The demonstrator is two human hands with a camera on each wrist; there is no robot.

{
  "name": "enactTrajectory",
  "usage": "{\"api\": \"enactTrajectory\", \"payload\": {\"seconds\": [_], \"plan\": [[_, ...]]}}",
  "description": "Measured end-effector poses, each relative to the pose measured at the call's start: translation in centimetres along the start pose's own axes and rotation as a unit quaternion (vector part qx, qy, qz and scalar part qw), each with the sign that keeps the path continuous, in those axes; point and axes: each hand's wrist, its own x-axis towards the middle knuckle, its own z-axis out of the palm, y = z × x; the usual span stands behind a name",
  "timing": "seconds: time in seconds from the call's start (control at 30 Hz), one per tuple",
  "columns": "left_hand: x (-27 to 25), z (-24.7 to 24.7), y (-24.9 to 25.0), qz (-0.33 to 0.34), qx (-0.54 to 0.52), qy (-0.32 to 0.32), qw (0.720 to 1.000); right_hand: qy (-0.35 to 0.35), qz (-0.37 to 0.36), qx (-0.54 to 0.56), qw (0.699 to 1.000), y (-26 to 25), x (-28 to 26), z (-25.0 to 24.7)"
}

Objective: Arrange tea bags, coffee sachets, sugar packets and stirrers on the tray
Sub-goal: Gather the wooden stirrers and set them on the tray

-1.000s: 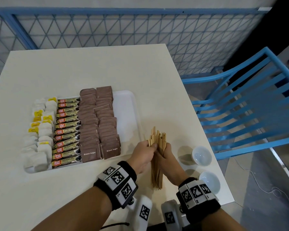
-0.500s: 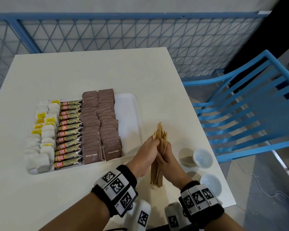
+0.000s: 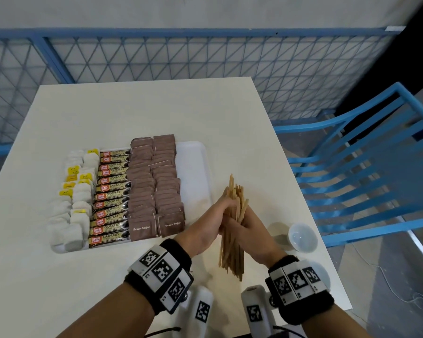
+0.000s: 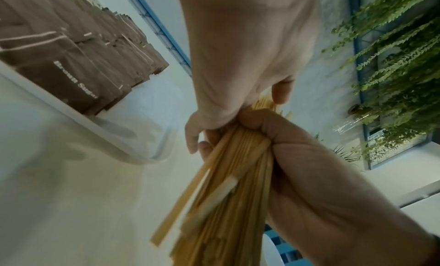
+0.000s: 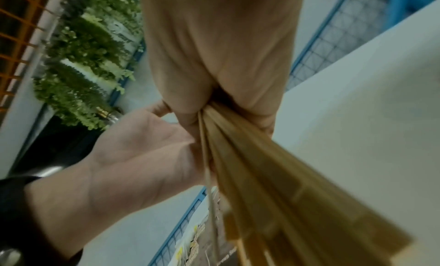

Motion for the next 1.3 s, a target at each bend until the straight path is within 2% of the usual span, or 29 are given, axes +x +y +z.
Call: {"api": "enactTrajectory", "payload": {"seconds": [0.13, 0.27, 0.37, 0.47, 0.57, 0.63, 0.73, 0.93, 1.07, 1.17, 1.23, 1.3], "plan": [[0.1, -1.1, 0.9, 0.022, -0.047, -0.014, 0.999, 0.034, -0.056, -0.055, 0.996, -0.8, 0.6, 0.5], [0.0, -2.5, 1.3, -0.009, -0.115, -0.029, 0.993, 0.063, -0.091, -0.077, 0.991, -1.2, 0.8, 1.4], [0.0, -3.6, 1.3, -0.027, -0.153, 0.037, 0.987, 0.071, -0.108, -0.053, 0.99, -2.0, 0.7, 1.7], [0.0, -4.1, 0.9, -0.076, -0.133, 0.088, 0.984, 0.098, -0.144, -0.009, 0.985, -3.6, 0.5, 1.7], [-0.9, -3.9, 0.3, -0.137, -0.121, 0.035, 0.983, 0.13, -0.184, 0.024, 0.974, -5.1, 0.5, 2.0], [-1.7, -3.4, 0.2, -0.145, -0.154, -0.019, 0.977, 0.137, -0.205, 0.03, 0.969, -5.4, 0.6, 2.4], [-2.1, -3.1, 0.3, -0.114, -0.2, -0.023, 0.973, 0.121, -0.225, 0.015, 0.967, -5.3, 0.2, 3.2], [-2.0, -3.6, -0.4, -0.088, -0.171, -0.001, 0.981, 0.078, -0.224, -0.002, 0.971, -4.3, 0.0, 3.8], [-2.6, -4.7, -1.3, -0.085, -0.068, 0.044, 0.993, 0.045, -0.209, -0.01, 0.977, -2.9, 0.1, 4.4], [-2.7, -6.1, -1.5, -0.024, 0.021, 0.112, 0.993, 0.033, -0.171, -0.023, 0.985, -1.2, 0.0, 5.4], [-3.3, -6.9, -1.3, 0.097, 0.014, 0.156, 0.983, 0.026, -0.156, -0.043, 0.986, -0.2, -0.1, 6.3], [-4.6, -7.2, -0.8, 0.262, 0.081, 0.156, 0.949, 0.023, -0.144, -0.063, 0.987, 0.3, -0.1, 7.1]]}}
